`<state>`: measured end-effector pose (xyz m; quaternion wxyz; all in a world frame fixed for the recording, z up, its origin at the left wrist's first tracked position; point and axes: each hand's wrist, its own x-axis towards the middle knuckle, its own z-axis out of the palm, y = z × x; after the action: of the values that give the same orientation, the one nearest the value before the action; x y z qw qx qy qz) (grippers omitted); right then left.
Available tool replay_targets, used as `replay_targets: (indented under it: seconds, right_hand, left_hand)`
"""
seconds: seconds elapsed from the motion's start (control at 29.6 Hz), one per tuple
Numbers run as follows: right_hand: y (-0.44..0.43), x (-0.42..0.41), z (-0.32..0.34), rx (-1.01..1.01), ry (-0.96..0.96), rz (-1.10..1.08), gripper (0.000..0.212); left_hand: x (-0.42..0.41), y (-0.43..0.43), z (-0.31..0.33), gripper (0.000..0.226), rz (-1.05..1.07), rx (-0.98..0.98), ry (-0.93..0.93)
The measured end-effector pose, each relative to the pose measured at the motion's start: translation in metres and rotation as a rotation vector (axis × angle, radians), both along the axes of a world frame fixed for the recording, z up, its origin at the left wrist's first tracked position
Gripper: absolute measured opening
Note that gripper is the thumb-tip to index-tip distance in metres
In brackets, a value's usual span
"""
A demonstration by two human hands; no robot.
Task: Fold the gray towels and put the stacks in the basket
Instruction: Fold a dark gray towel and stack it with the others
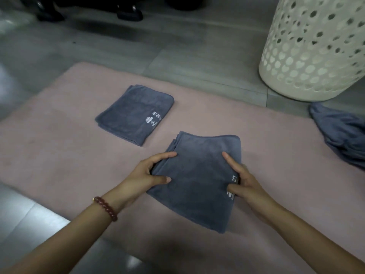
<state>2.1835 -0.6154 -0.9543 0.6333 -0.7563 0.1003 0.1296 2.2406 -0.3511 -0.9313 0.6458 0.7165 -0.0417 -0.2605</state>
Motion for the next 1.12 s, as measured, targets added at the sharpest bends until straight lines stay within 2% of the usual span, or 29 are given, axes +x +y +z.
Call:
replay_targets:
  seconds: [0.14, 0.24, 0.3, 0.41, 0.51, 0.57, 0.64, 0.81, 1.12]
  right_hand:
    - [0.032, 0.089, 0.034, 0.001, -0.178, 0.011, 0.082]
    - [0.074, 0.176, 0.040, 0.059, -0.258, -0.004, 0.084]
    - [0.106, 0.227, 0.034, 0.108, -0.259, 0.009, 0.090]
    - [0.154, 0.276, 0.009, 0.143, -0.141, 0.017, 0.082]
    - [0.179, 0.284, -0.028, -0.010, -0.017, 0.006, 0.080]
    - [0.187, 0.281, -0.044, -0.073, -0.004, -0.021, 0.081]
    - [0.188, 0.281, -0.051, -0.124, -0.033, -0.030, 0.081]
    - [0.186, 0.288, -0.042, -0.187, -0.026, 0.000, 0.084]
    - [0.195, 0.266, -0.051, -0.080, -0.060, -0.086, 0.084]
  left_hand:
    - [0.075, 0.039, 0.054, 0.061, 0.018, 0.024, -0.259]
    - [0.143, 0.080, 0.082, 0.058, 0.074, 0.044, -0.362]
    - [0.186, 0.109, 0.082, 0.057, 0.105, 0.099, -0.385]
    - [0.227, 0.146, 0.046, 0.052, 0.155, 0.222, -0.335]
    - [0.233, 0.161, -0.015, 0.054, 0.245, 0.423, -0.162]
    - [0.230, 0.165, -0.047, 0.058, 0.375, 0.438, -0.053]
    - [0.230, 0.169, -0.061, 0.051, 0.496, 0.413, -0.034]
    - [0.242, 0.168, -0.055, 0.023, 0.483, 0.418, -0.134]
    - [0.237, 0.163, -0.069, 0.018, 0.613, 0.448, -0.232]
